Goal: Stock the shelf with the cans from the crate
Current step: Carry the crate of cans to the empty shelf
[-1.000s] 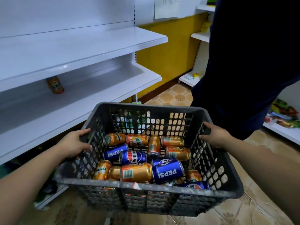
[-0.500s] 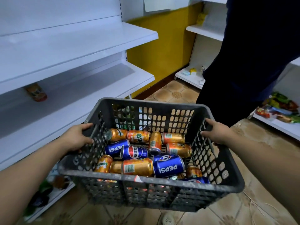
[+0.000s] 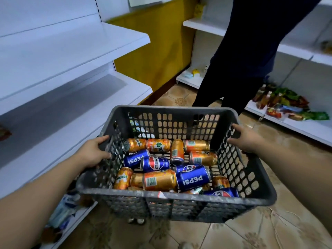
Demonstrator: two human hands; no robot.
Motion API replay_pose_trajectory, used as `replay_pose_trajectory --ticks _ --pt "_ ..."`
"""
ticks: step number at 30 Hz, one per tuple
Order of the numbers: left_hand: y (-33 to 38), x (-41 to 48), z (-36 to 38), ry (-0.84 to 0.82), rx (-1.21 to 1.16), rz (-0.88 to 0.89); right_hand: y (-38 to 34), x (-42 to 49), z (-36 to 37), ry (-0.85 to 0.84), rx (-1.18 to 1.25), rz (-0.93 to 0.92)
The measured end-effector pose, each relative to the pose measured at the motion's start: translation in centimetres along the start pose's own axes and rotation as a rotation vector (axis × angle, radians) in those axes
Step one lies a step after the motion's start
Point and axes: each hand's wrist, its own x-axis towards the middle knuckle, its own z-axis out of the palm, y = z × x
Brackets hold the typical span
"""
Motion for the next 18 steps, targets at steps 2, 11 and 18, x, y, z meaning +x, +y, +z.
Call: replay_pose_trajectory --ticks 2,11,18 --pt "0.8 2.1 -0.2 -0.03 0.015 0.028 0.1 0.9 0.2 0.001 0.021 0.04" --pt "4.6 10.8 2.3 -0.069 0.042 0.047 1.5 7.6 2.0 -0.041 0.022 0.15" --pt "5.0 16.5 7.0 -0.045 0.056 0.077 3.9 12.8 5.2 -0.066 0.089 0.215"
